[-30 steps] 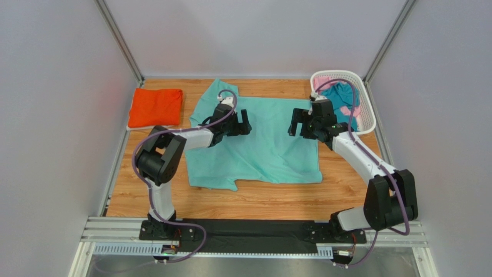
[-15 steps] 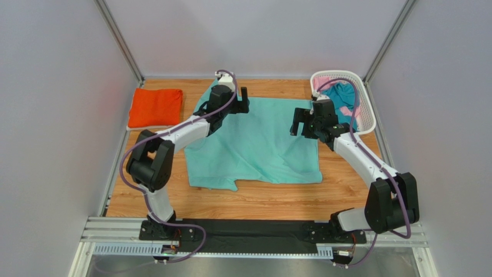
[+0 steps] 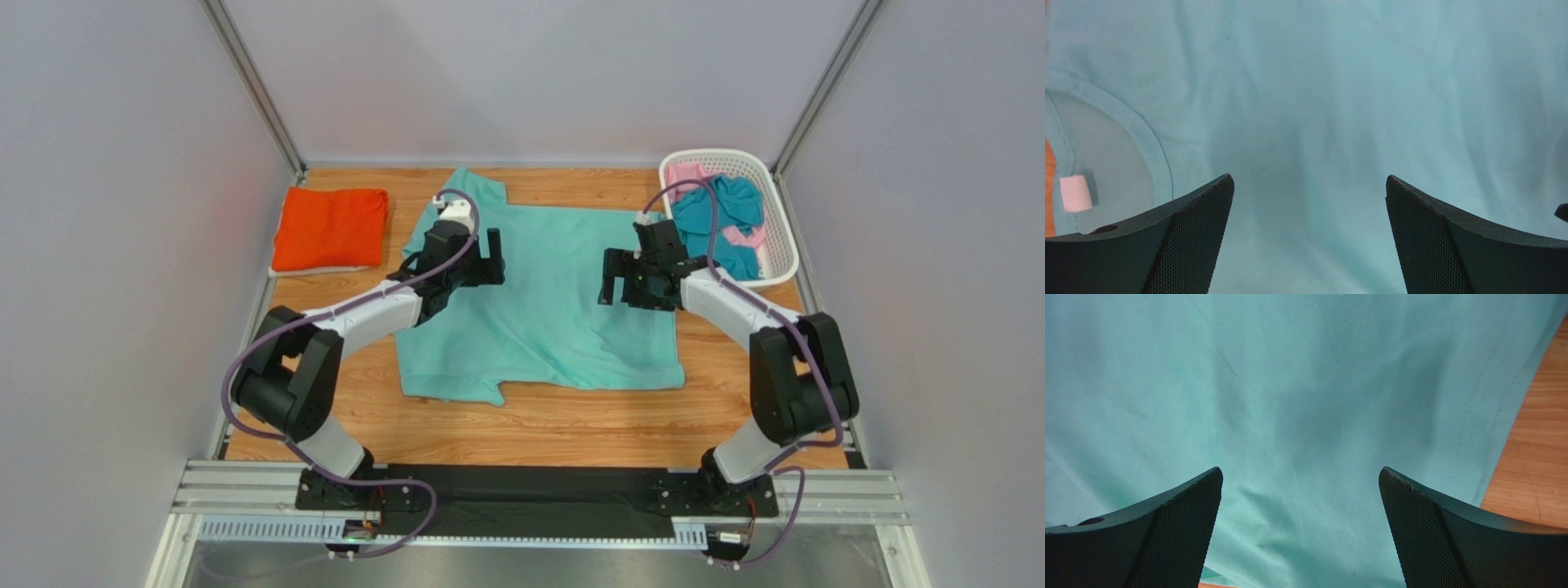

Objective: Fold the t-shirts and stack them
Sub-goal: Fold the tshirt

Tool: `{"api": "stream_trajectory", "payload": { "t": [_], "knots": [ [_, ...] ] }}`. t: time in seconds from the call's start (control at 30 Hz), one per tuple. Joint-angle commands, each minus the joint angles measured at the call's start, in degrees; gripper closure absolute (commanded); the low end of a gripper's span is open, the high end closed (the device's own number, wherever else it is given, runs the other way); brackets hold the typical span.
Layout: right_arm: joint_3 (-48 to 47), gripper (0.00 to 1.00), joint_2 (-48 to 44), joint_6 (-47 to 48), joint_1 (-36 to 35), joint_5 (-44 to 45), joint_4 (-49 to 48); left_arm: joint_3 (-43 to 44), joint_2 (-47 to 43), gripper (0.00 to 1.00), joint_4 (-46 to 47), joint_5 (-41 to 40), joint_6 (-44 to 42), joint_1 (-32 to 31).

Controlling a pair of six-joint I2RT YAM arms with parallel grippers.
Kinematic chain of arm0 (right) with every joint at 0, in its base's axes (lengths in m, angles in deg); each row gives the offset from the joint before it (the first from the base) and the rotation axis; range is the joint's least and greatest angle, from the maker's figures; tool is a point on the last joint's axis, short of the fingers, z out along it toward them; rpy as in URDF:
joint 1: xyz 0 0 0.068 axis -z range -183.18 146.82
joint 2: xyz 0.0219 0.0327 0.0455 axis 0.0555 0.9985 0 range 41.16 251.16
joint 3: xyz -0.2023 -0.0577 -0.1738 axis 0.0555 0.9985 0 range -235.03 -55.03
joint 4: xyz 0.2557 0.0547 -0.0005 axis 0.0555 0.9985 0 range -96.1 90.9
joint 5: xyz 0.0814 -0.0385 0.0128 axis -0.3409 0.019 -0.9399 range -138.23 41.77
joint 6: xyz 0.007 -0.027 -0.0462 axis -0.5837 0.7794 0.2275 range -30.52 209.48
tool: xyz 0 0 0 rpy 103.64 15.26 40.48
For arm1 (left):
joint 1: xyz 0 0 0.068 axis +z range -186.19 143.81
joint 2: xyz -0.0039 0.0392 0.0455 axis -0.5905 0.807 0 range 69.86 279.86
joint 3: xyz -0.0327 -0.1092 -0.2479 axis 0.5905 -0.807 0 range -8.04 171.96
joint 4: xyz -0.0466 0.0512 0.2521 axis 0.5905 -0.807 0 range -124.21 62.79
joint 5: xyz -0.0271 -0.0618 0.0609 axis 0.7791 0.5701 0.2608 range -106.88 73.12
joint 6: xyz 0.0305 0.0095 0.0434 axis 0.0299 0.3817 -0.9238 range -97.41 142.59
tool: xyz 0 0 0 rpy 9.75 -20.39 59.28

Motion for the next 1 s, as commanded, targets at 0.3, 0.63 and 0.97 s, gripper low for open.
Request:
{"api": "stream_trajectory", "payload": {
  "t": [0.3, 0.63, 0.97],
  "knots": [
    [-11.7, 0.00, 17.4, -2.0, -0.1, -0.1, -1.8, 5.4, 11.9, 0.00, -3.8, 7.4, 4.3, 6.8],
    [-23.4, 0.00, 26.6, -1.7, 2.6, -0.2, -0.8, 23.1, 25.1, 0.00, -15.3, 13.3, 2.0, 11.8],
    [-19.9, 0.00, 10.2, 2.8, -0.4, -0.5, 2.2, 23.0, 10.4, 0.00, -18.4, 16.4, 3.6, 11.6]
  ]
}}
